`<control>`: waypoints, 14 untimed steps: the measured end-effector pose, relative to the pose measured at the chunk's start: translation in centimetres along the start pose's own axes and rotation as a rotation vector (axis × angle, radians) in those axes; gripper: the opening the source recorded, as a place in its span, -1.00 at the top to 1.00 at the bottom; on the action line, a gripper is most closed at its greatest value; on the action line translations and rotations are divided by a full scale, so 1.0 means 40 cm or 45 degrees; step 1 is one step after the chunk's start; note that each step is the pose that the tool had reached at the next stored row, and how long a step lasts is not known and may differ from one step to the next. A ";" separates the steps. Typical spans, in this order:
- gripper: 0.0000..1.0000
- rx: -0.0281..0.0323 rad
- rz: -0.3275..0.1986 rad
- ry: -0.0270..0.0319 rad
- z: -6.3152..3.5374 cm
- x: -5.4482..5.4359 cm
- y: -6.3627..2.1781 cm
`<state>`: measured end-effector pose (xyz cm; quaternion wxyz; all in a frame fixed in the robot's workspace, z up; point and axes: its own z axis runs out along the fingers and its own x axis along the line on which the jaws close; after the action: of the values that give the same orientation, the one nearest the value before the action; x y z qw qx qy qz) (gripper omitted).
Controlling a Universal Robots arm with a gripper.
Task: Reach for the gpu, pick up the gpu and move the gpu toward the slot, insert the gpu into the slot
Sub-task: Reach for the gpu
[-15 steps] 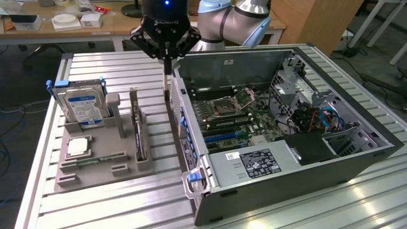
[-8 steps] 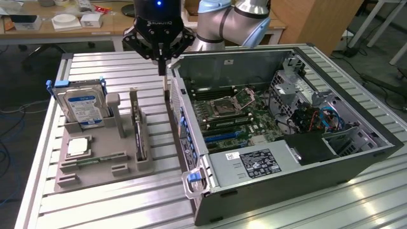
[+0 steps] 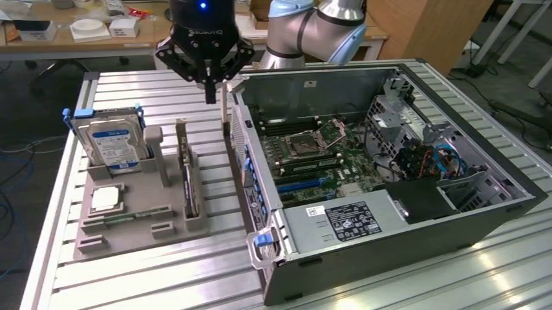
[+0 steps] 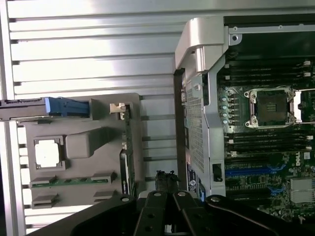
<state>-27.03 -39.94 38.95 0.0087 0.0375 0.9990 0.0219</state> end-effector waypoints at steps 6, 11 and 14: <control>0.80 0.0002 0.000 0.0035 0.002 0.027 -0.002; 0.80 0.0006 0.000 0.0074 0.004 0.047 -0.004; 0.80 0.0008 0.000 0.0104 0.005 0.058 -0.005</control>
<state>-29.34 -39.94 38.70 0.0046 0.0376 0.9990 0.0218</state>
